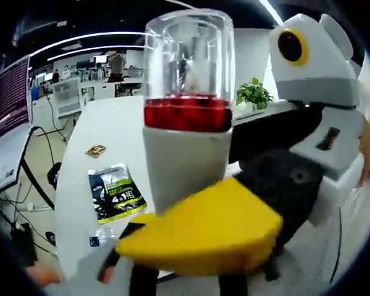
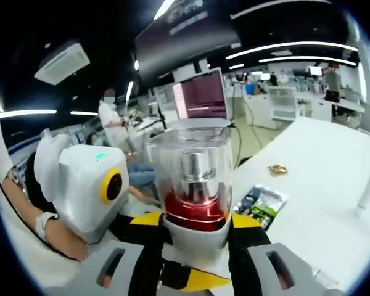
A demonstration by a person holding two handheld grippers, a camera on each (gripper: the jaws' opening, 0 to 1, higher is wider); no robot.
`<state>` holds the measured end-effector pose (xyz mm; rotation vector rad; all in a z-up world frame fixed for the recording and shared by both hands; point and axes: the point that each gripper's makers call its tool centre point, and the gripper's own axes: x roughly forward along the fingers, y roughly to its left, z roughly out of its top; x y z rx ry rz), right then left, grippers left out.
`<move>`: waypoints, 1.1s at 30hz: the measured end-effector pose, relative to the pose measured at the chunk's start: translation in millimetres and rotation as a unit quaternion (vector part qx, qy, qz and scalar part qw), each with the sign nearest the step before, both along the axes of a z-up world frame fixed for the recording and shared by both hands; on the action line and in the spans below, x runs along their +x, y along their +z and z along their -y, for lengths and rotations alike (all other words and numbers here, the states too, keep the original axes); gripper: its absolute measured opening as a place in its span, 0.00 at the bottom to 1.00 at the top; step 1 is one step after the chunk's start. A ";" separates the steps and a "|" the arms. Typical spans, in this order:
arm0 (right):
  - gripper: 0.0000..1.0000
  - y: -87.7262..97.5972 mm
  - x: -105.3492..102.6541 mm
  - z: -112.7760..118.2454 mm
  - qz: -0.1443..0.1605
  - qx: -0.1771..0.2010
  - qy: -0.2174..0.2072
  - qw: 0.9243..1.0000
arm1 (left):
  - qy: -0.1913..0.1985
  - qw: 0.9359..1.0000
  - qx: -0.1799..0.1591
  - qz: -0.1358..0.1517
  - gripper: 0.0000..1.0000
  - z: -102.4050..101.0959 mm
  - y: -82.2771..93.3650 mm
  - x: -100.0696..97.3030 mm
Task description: Arrange the skincare products in the storage area until every visible bottle or jar stands upright without overlapping.
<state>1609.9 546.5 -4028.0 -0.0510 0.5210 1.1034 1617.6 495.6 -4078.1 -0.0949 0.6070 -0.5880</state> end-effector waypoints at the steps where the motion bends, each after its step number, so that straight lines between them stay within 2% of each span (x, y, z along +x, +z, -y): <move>1: 0.49 1.1 -0.7 -1.0 0.003 0.000 0.003 1.000 | 0.002 1.000 -0.008 0.000 0.27 -0.8 1.5 0.3; 5: 0.51 4.7 -0.7 -3.5 0.012 0.000 0.013 1.000 | 0.009 0.999 -0.035 0.000 0.27 -2.7 7.1 1.5; 9: 0.46 4.3 1.4 -2.1 0.019 -0.010 0.018 1.000 | 0.008 0.999 -0.045 -0.002 0.27 -0.6 8.2 1.1; 12: 0.41 2.5 3.3 0.6 0.011 -0.010 0.012 1.000 | 0.003 1.000 -0.029 0.001 0.27 0.8 6.4 0.0; 13: 0.37 0.8 4.3 2.3 0.007 -0.014 0.009 1.000 | 0.000 1.000 -0.017 0.005 0.27 0.9 5.4 -0.6; 15: 0.36 -2.7 6.3 5.6 -0.002 -0.021 0.004 1.000 | -0.006 1.000 0.007 0.011 0.27 1.0 3.3 -1.8; 18: 0.36 -4.0 6.6 9.1 -0.006 -0.016 0.001 1.000 | -0.011 1.000 0.008 0.011 0.27 2.5 3.4 -2.8; 19: 0.30 -1.5 7.7 9.3 0.008 -0.015 0.005 1.000 | -0.012 1.000 0.009 0.017 0.27 2.8 5.1 -2.5; 21: 0.29 3.4 10.0 9.7 0.037 -0.014 0.013 0.999 | -0.012 0.999 0.011 0.029 0.27 3.2 8.5 -1.9; 23: 0.28 2.4 10.5 12.3 0.032 -0.018 0.010 0.999 | -0.013 0.999 0.005 0.033 0.27 3.7 9.6 0.2; 26: 0.28 4.1 13.1 14.5 0.034 -0.013 0.015 0.999 | -0.011 0.998 0.022 0.050 0.27 1.8 11.0 3.3; 31: 0.28 6.0 18.4 20.9 0.032 -0.009 0.012 0.999 | -0.016 0.997 0.029 0.065 0.27 3.6 15.2 4.7; 33: 0.28 6.3 23.2 26.5 0.030 -0.007 0.002 1.000 | -0.015 0.997 0.036 0.067 0.30 2.2 16.2 5.2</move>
